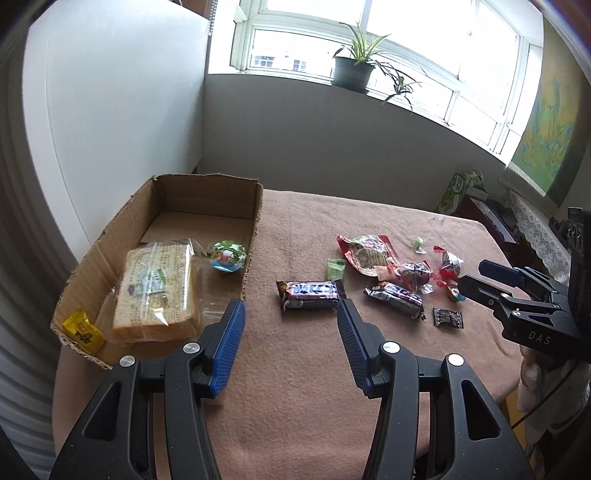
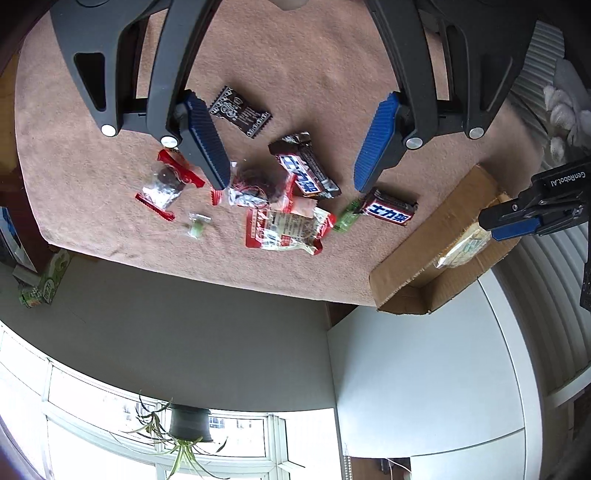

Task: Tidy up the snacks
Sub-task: 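Move both grippers back over the remaining snacks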

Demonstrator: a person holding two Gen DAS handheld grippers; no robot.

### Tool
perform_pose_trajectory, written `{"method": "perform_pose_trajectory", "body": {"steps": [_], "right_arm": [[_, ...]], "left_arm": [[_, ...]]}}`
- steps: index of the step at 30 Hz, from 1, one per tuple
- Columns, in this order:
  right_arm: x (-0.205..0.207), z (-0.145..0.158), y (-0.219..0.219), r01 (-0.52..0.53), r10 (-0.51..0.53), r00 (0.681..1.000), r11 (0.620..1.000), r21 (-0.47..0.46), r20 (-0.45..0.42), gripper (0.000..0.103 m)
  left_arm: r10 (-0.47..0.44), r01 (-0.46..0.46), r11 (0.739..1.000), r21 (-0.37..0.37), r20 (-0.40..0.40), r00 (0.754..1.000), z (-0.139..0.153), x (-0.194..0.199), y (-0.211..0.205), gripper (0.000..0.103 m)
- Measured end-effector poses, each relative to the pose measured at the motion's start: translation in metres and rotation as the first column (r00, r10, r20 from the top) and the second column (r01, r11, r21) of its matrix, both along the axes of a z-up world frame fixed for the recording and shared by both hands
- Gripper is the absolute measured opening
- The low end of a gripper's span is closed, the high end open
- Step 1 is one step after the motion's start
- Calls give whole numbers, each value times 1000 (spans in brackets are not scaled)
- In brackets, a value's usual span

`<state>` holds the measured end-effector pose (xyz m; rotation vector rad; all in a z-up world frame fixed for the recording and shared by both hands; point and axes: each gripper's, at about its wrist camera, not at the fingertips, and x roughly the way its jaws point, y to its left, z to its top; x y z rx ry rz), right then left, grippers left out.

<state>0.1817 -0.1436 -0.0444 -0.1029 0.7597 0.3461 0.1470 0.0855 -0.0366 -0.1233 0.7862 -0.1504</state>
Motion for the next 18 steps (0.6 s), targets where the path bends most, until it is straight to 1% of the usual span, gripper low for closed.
{"method": "perform_pose_trajectory", "body": {"steps": [4,7,12,18], "right_arm": [[-2,-16,-32,36,-36,999,999,-5,-35,72],[-1,-27,-48,50,-51,997,999,-19,-59,72],[-2,-39,-61,57,-60,996,998,-36,-69,72],[4,-45,-63,44,-46,996,998,-36,-71,72]], "left_arm": [[-58,57,998,-7,-31,998,-10,5,-28,51],[-99,97,995,-35,-64,993,-18,11,-48,51],[-144,138,988,-63,-116,983,-30,29,-79,51],[-148,142,989,-48,-159,976,-41,56,-115,51]]}}
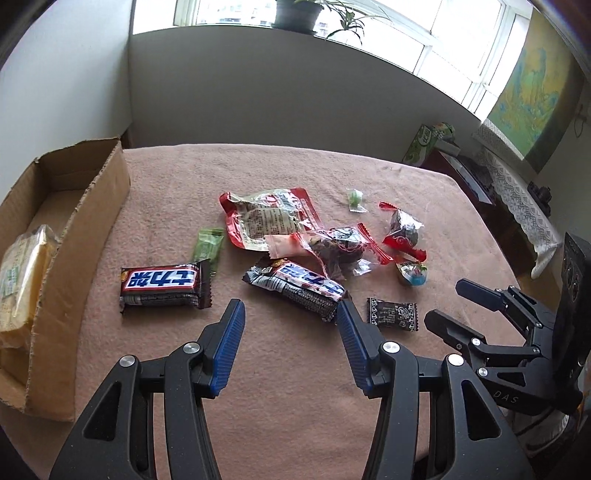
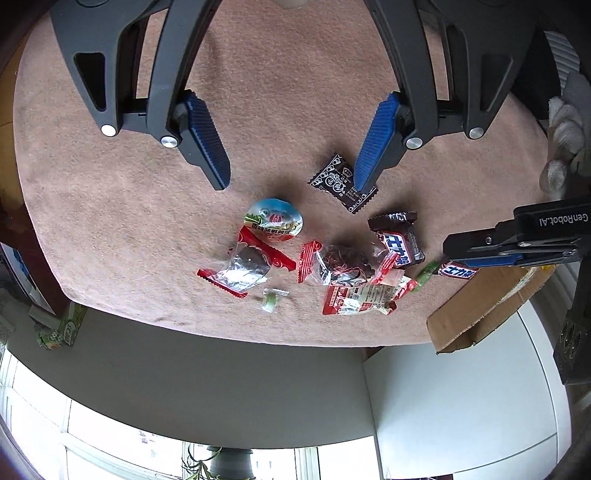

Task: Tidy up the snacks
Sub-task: 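Move both grippers back over the remaining snacks, then grasp the blue-white chocolate bar with the left gripper while the right gripper grasps the black candy packet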

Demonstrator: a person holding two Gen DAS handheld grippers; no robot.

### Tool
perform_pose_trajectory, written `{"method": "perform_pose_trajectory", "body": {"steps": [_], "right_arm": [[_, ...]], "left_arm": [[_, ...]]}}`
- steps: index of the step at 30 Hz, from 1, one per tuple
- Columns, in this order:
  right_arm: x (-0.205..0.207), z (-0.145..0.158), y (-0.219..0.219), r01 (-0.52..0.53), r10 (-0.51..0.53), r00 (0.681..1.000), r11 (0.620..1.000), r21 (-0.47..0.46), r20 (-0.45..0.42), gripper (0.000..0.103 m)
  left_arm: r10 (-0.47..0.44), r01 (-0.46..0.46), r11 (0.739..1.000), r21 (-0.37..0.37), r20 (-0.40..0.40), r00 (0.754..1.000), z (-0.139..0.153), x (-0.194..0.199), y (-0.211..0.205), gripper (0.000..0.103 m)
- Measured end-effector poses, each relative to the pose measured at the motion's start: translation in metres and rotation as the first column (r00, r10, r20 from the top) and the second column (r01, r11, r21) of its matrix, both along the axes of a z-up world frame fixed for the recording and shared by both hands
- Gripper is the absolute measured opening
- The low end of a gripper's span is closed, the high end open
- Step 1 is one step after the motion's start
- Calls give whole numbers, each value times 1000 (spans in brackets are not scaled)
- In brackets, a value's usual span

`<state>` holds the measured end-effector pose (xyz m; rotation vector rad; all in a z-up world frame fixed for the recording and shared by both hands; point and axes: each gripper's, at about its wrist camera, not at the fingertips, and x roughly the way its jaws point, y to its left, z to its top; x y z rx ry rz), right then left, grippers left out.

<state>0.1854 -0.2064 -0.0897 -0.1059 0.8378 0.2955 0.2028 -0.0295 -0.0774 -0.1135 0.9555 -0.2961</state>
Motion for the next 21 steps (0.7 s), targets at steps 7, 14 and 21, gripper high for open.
{"method": "perform_pose_trajectory", "body": {"steps": [7,14,21], "right_arm": [[1,-4,1,-20,20,1000,1000,-4,5,72],[2,-3,8,-37,37,999,999,-6,10,72],[9,-12,23,-78,78,997,996,-33,-11,72]], "left_arm": [[27,-25,998,55,-42,999,-13,20,-29,51],[43,-40,985,168,-13,999,-23,25,-44,59],[33,-30,983,180,-16,999,-33,14,-30,52]]}}
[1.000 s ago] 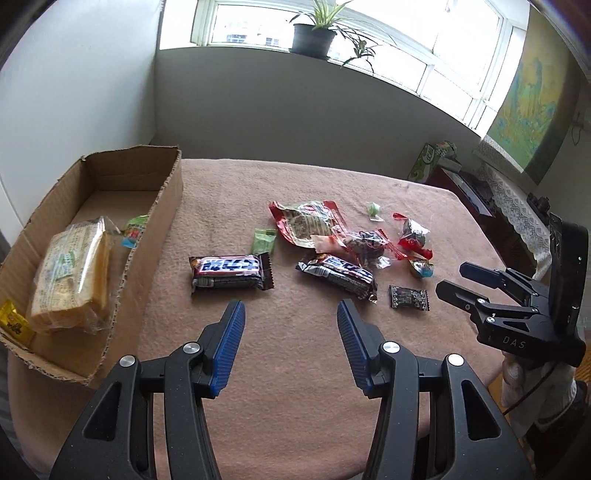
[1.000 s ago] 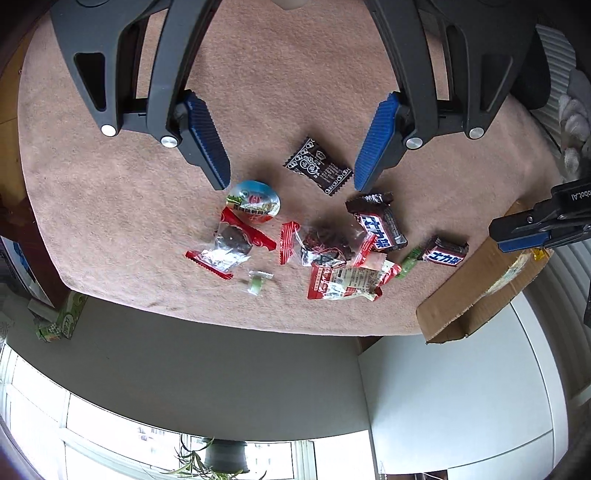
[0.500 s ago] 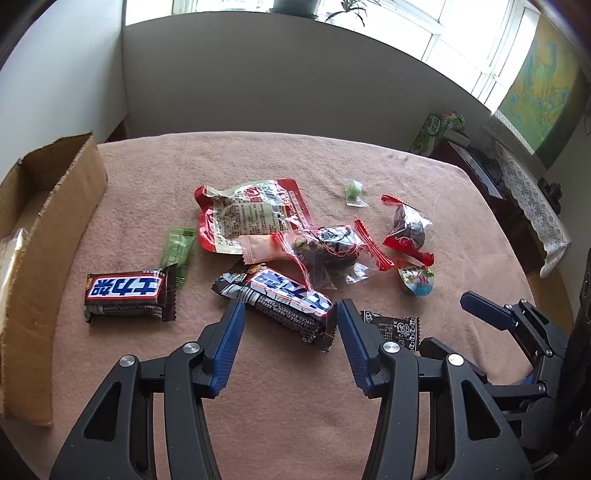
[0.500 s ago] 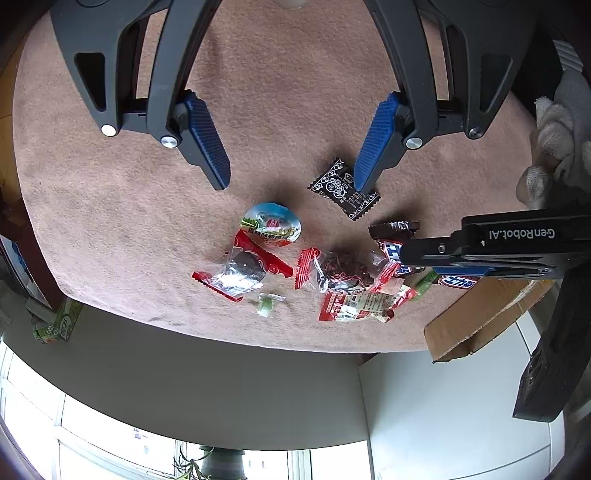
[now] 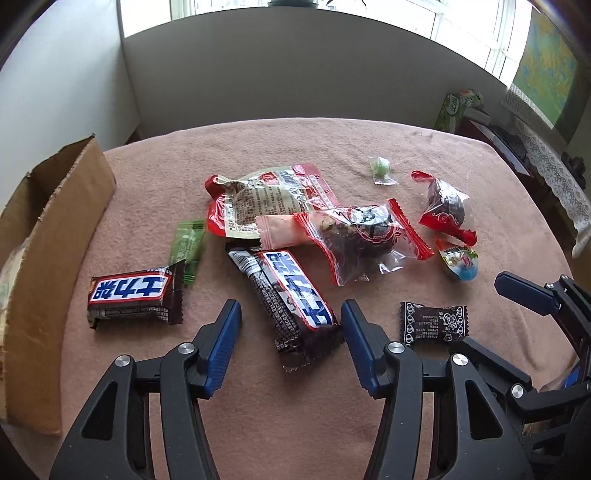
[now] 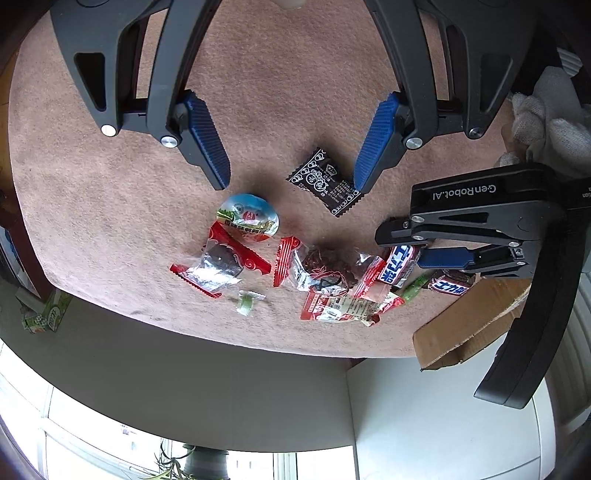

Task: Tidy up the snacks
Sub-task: 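Grasp the blue-white chocolate bar with the left gripper while the right gripper grasps the black candy packet, then carry the chocolate bar into the box with the left gripper while the right gripper carries the black packet there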

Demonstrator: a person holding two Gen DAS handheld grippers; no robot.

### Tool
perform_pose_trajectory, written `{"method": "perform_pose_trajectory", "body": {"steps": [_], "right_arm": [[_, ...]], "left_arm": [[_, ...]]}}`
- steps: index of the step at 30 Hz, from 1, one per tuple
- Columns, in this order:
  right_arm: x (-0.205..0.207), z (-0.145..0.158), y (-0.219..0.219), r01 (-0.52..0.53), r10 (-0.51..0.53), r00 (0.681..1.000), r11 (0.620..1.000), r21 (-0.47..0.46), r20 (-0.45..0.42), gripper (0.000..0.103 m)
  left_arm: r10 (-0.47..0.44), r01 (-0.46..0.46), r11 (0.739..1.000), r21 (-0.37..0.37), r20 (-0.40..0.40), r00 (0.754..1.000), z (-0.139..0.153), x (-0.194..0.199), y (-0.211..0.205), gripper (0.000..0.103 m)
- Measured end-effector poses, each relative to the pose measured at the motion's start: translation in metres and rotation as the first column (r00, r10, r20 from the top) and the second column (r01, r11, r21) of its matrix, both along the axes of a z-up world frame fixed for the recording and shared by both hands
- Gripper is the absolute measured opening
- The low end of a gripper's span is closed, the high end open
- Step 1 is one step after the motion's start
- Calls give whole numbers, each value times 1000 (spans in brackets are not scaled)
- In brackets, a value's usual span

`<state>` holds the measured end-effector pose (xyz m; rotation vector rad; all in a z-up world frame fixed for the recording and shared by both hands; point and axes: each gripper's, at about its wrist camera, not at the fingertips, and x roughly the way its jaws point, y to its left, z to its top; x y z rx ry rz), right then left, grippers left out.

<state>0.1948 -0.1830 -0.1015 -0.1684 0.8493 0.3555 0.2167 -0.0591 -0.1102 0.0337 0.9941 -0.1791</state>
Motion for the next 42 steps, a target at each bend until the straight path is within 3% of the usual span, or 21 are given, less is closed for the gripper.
{"method": "perform_pose_trajectory", "body": {"steps": [10,12,15,17,20,34,42], "right_arm": [[19,-15,26,-79,77,996,994,-78,-35,72],[20,-17,32,-94,90,995,991,-93,-41,58],[16,-17,35,-104,101,994,989,-101,-39,47],[12,-16,35,-105,101,994,989,-100,-40,39],[7,-16,34,-101,97,994,991,-91,-42,28],[-11,-16,20,-20,19,999,1000,-23,-43,28],[-20,-10,17,41,-39,999,997,68,-36,27]], "left_arm": [[1,-2,999,-37,-15,1000,4,-1,18,48],[-6,5,1000,-28,-9,1000,5,3,14,48],[-14,14,1000,-23,-13,1000,3,8,9,47],[-14,14,1000,-19,-11,1000,1,9,10,34],[-17,16,999,-38,-8,1000,1,7,15,33],[-19,19,998,-67,10,1000,4,-35,43,27],[49,-43,985,-165,33,998,8,-65,67,27]]}}
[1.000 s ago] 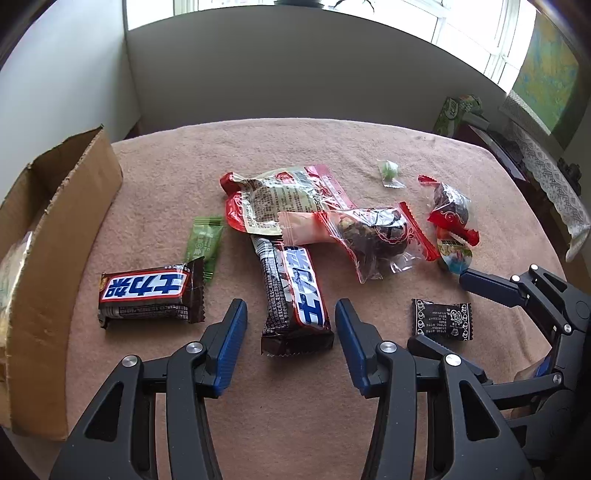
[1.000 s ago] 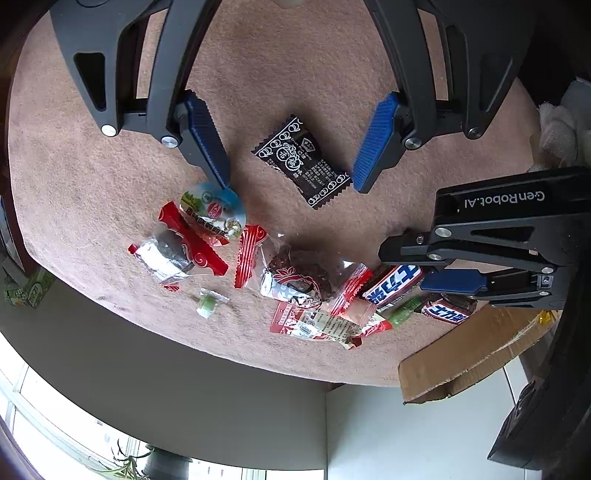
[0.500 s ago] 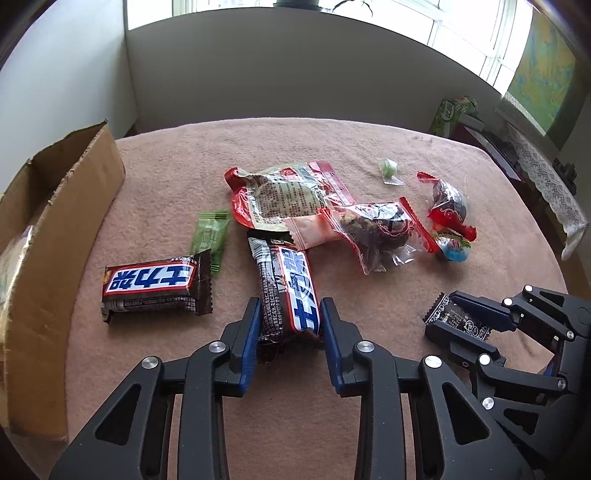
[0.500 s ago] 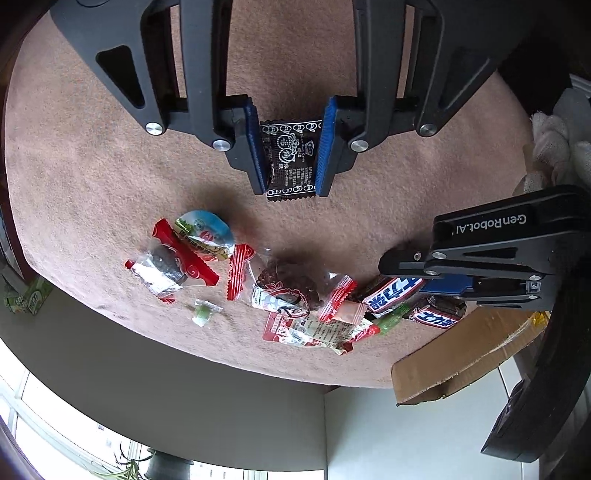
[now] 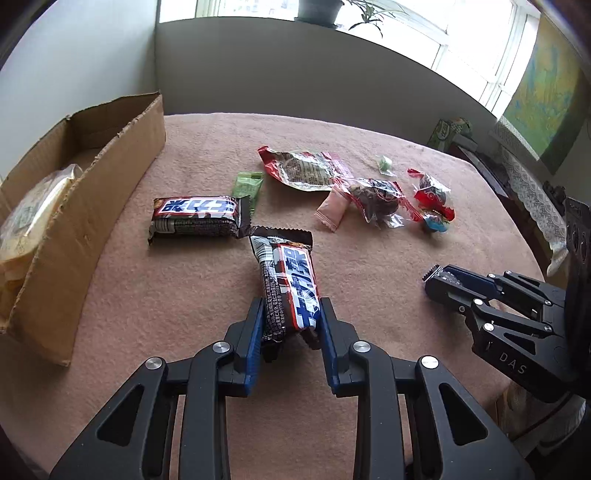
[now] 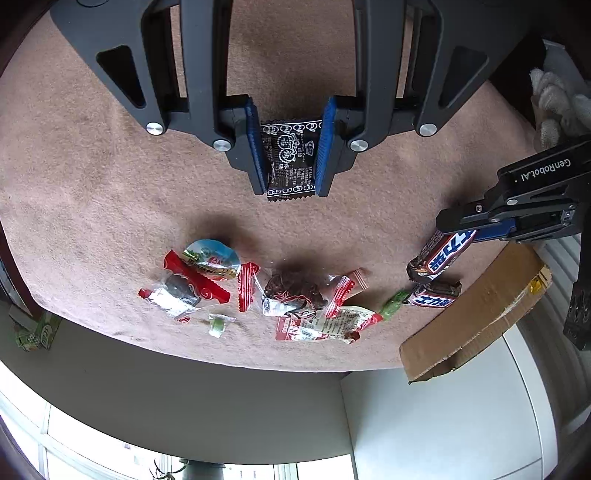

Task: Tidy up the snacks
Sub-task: 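Carry the chocolate bar into the box with the left gripper while the right gripper carries the black packet there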

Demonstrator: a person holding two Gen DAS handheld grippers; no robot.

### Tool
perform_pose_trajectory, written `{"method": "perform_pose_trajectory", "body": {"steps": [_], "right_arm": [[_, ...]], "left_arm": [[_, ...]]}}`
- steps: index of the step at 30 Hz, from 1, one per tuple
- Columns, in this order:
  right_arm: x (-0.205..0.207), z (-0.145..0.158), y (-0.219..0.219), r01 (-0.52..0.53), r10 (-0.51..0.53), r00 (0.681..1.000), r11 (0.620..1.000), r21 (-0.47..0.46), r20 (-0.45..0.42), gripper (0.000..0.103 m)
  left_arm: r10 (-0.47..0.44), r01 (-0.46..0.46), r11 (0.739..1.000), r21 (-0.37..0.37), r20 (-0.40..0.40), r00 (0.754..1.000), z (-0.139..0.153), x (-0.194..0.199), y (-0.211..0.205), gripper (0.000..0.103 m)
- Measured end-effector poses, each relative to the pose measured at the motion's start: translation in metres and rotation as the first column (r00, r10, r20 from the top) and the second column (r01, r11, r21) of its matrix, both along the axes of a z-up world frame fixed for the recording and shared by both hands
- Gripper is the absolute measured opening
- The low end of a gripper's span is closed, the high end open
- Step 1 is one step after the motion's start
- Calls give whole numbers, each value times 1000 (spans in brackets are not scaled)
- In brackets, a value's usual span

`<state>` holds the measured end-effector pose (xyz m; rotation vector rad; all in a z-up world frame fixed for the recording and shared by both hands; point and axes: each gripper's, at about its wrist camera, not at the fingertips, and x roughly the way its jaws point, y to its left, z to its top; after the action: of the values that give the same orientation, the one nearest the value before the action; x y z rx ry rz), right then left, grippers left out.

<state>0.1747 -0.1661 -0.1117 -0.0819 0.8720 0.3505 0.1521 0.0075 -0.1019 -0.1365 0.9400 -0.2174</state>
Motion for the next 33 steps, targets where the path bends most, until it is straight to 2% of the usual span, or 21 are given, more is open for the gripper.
{"method": "perform_pose_trajectory", "body": {"steps": [5,15,23,33], "right_arm": [[-11,9,7,1,-2,1000,1000,26,25,27],[-17,54,43,-48,40,992,997,63,118,27],[-8,85,99,-125,104,979,986,109,176,27],[12,94,193,-248,225,955,963,103,195,27]], "left_arm": [[47,-47,996,-70,7,999,2,-14,17,27],[125,-116,989,-88,100,987,33,-33,47,27],[219,-203,973,-110,172,960,55,-44,96,27],[340,-327,940,-93,216,915,63,-44,161,27]]}}
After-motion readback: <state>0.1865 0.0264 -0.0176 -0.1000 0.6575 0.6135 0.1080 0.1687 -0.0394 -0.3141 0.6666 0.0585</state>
